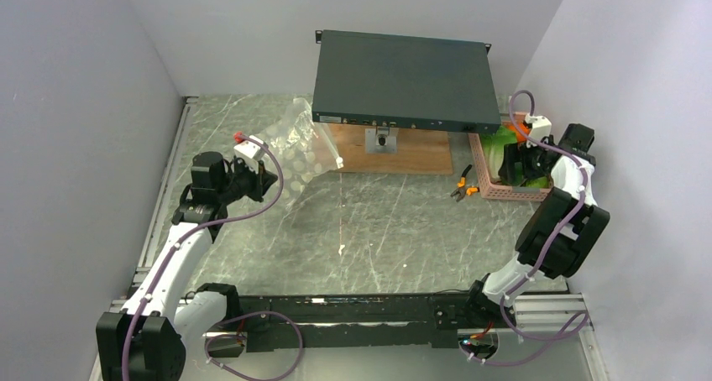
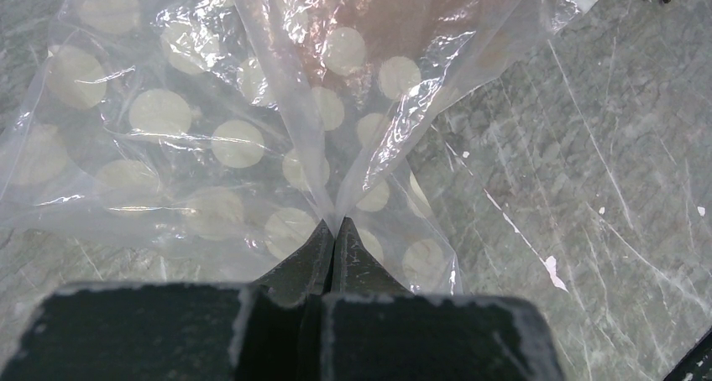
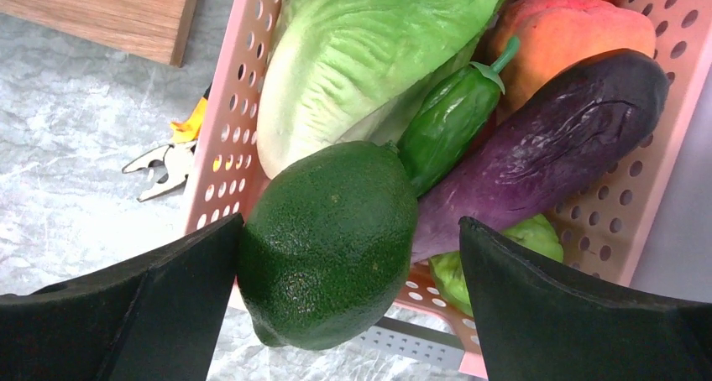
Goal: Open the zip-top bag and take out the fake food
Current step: Place the fake vegetable in the bin.
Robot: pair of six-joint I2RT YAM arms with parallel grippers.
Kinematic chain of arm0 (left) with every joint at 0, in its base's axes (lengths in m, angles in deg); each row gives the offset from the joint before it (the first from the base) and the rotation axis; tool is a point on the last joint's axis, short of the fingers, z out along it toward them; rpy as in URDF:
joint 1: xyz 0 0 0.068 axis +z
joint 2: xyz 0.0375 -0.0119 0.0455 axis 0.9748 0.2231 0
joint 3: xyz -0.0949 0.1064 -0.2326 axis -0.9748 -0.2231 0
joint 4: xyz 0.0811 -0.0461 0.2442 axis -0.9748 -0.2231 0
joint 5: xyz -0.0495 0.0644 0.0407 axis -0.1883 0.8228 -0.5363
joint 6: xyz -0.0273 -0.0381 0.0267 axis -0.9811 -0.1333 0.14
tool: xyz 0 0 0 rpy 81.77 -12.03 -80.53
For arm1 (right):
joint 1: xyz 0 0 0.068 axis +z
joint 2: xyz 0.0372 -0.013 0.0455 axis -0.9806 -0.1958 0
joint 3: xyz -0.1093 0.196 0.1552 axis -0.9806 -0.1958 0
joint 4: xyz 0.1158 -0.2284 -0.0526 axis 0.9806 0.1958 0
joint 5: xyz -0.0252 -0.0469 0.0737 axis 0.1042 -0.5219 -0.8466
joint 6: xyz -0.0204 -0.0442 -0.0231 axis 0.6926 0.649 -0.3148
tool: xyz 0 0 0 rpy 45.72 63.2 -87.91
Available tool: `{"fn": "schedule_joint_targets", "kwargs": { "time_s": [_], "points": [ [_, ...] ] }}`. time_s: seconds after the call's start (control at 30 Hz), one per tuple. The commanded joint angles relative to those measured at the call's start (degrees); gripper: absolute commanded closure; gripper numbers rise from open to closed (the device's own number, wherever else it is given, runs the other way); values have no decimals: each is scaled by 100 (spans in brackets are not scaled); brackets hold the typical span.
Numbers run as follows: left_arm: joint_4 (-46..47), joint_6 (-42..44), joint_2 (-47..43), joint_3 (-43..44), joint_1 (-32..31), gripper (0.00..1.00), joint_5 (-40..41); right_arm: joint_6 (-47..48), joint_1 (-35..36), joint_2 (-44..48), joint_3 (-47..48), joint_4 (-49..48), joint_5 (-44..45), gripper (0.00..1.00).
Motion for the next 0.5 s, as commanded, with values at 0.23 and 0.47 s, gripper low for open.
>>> {"fn": "schedule_joint_targets", "kwargs": {
  "time_s": [0.23,0.47],
  "points": [
    [56,-68,-154,41,64,100,-36,-381,-75,785,23,-349,-81,0],
    [-11,-160,-173,96,102,100,-125,-462,-77,1193,24,-336,-546,0]
  ]
}}
